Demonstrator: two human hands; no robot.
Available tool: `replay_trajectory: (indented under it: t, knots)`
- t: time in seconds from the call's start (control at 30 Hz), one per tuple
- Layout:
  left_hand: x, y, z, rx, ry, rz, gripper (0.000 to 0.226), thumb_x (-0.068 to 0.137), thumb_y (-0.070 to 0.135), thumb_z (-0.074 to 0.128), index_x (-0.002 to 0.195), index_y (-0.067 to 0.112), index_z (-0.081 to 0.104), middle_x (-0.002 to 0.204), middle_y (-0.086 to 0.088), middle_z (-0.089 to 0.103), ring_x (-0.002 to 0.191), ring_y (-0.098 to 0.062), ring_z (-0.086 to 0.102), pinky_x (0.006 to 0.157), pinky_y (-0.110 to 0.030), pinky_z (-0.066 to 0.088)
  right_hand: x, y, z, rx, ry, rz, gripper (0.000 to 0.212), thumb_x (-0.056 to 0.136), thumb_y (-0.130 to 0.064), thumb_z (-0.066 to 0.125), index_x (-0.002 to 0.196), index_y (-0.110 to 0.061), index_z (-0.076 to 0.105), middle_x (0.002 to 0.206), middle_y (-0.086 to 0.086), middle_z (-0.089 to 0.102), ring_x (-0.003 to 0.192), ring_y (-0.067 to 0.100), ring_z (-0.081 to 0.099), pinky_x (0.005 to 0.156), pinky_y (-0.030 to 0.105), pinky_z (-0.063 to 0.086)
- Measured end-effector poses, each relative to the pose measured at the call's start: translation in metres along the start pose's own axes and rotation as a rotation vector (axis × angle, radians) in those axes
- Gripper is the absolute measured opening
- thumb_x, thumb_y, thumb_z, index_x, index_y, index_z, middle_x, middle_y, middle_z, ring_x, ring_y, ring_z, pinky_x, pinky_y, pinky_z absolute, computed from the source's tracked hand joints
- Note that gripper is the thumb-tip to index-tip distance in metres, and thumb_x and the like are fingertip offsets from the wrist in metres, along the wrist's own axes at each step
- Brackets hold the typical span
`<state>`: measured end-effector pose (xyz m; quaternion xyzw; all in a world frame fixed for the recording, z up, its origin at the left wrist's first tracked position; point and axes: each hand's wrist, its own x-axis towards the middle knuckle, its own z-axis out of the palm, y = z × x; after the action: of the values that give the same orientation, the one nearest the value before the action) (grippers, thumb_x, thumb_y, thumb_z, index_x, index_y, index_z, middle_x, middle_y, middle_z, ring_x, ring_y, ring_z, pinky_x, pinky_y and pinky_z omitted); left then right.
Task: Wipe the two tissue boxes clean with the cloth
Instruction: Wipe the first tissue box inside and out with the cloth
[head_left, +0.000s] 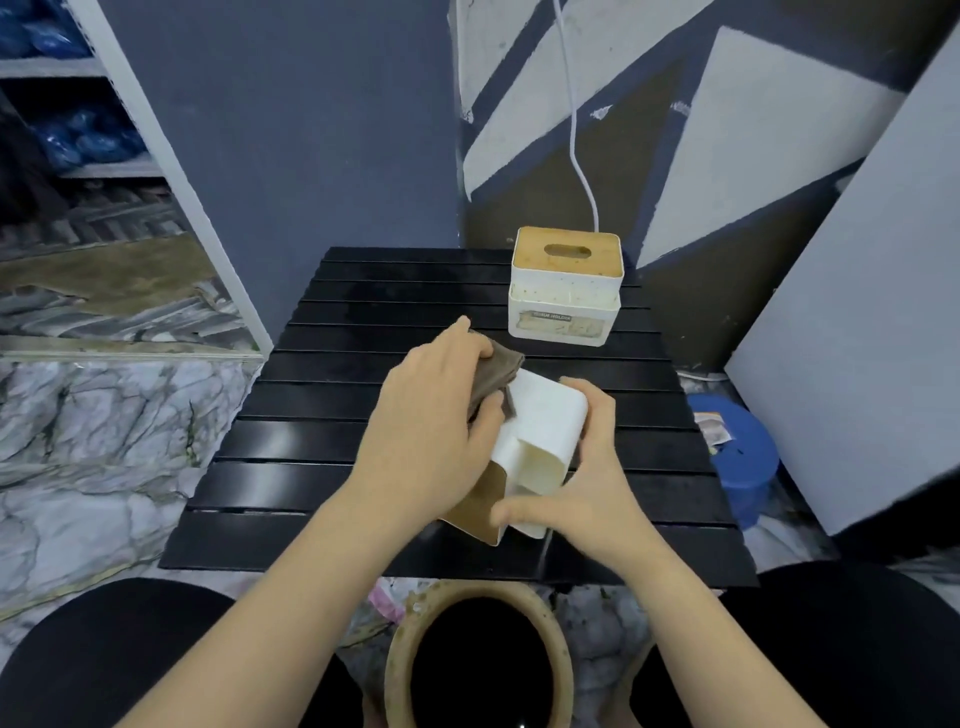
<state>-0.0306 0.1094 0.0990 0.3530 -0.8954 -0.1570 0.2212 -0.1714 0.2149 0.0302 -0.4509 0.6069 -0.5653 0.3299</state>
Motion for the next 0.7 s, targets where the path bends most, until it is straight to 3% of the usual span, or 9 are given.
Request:
replay_trajectory:
  t: [0.07, 0.17, 0.23, 0.37, 0.47, 0.6, 0.67, 0.7]
  knots:
    - [-0.002, 0.004, 0.009, 0.125, 0.004, -0.005, 0.059, 0.1, 0.051, 0.039, 0.151, 0.022, 0.042, 0.162, -0.006, 0.036, 0.141, -0.025, 0.041, 0.116, -0.041, 0.033, -0.002, 0.0, 0.01, -0.018, 0.02, 0.005, 0.132, 0.047, -0.023, 0.105, 0.144, -0.038, 0.016, 0.137, -0.02, 0.042, 0.12, -0.007, 0.056, 0.091, 0.018, 0.054]
    - [0.003, 0.016, 0.02, 0.144, 0.018, -0.025, 0.073, 0.099, 0.062, 0.019, 0.152, 0.019, 0.045, 0.161, -0.012, 0.038, 0.143, -0.031, 0.041, 0.118, -0.048, 0.032, 0.0, 0.004, 0.02, -0.037, 0.144, -0.022, 0.118, 0.056, -0.011, 0.1, 0.137, -0.038, 0.02, 0.131, -0.015, 0.049, 0.113, -0.001, 0.061, 0.082, 0.019, 0.056]
    - [0.006, 0.025, 0.028, 0.082, 0.031, 0.015, 0.063, 0.101, 0.052, 0.026, 0.143, 0.017, 0.058, 0.154, -0.013, 0.049, 0.137, -0.033, 0.049, 0.116, -0.048, 0.036, 0.002, 0.004, 0.022, -0.06, 0.182, -0.059, 0.108, 0.059, -0.009, 0.098, 0.132, -0.032, 0.022, 0.126, -0.02, 0.051, 0.107, -0.007, 0.061, 0.08, 0.014, 0.053]
    - [-0.001, 0.041, 0.043, 0.03, 0.024, 0.094, 0.045, 0.095, 0.036, 0.044, 0.129, 0.02, 0.07, 0.141, -0.008, 0.063, 0.123, -0.031, 0.061, 0.105, -0.048, 0.047, 0.005, 0.007, 0.018, -0.169, 0.195, -0.181, 0.072, 0.082, -0.007, 0.082, 0.135, -0.007, 0.034, 0.116, -0.053, 0.043, 0.106, -0.022, 0.053, 0.083, 0.001, 0.042]
    - [-0.012, 0.039, 0.041, -0.027, 0.039, 0.142, 0.042, 0.092, 0.036, 0.047, 0.122, 0.026, 0.074, 0.139, 0.001, 0.064, 0.122, -0.023, 0.061, 0.105, -0.044, 0.046, 0.008, 0.013, 0.017, -0.188, 0.201, -0.17, 0.052, 0.087, -0.012, 0.074, 0.122, 0.01, 0.043, 0.098, -0.05, 0.046, 0.091, -0.019, 0.053, 0.075, 0.003, 0.042]
    - [-0.023, 0.024, 0.023, -0.143, 0.093, 0.195, 0.034, 0.089, 0.034, 0.057, 0.115, 0.026, 0.078, 0.129, 0.01, 0.07, 0.117, -0.014, 0.061, 0.106, -0.03, 0.044, 0.002, 0.011, 0.018, -0.065, 0.184, -0.062, 0.081, 0.068, -0.025, 0.086, 0.124, -0.031, 0.029, 0.1, -0.016, 0.065, 0.085, 0.0, 0.064, 0.07, 0.022, 0.055]
    - [-0.023, 0.011, 0.01, -0.124, 0.153, 0.188, 0.028, 0.088, 0.028, 0.063, 0.109, 0.022, 0.08, 0.121, 0.01, 0.073, 0.11, -0.009, 0.06, 0.1, -0.017, 0.039, 0.002, 0.011, 0.017, -0.007, 0.179, -0.008, 0.094, 0.054, -0.019, 0.096, 0.119, -0.038, 0.03, 0.113, -0.007, 0.064, 0.098, 0.007, 0.069, 0.076, 0.03, 0.061]
    - [-0.021, 0.004, 0.004, -0.085, 0.182, 0.178, 0.024, 0.087, 0.023, 0.065, 0.106, 0.02, 0.08, 0.117, 0.01, 0.074, 0.106, -0.01, 0.059, 0.095, -0.017, 0.039, 0.002, 0.012, 0.017, -0.011, 0.184, -0.013, 0.098, 0.05, -0.016, 0.098, 0.119, -0.038, 0.031, 0.118, -0.009, 0.061, 0.106, 0.009, 0.067, 0.081, 0.033, 0.061]
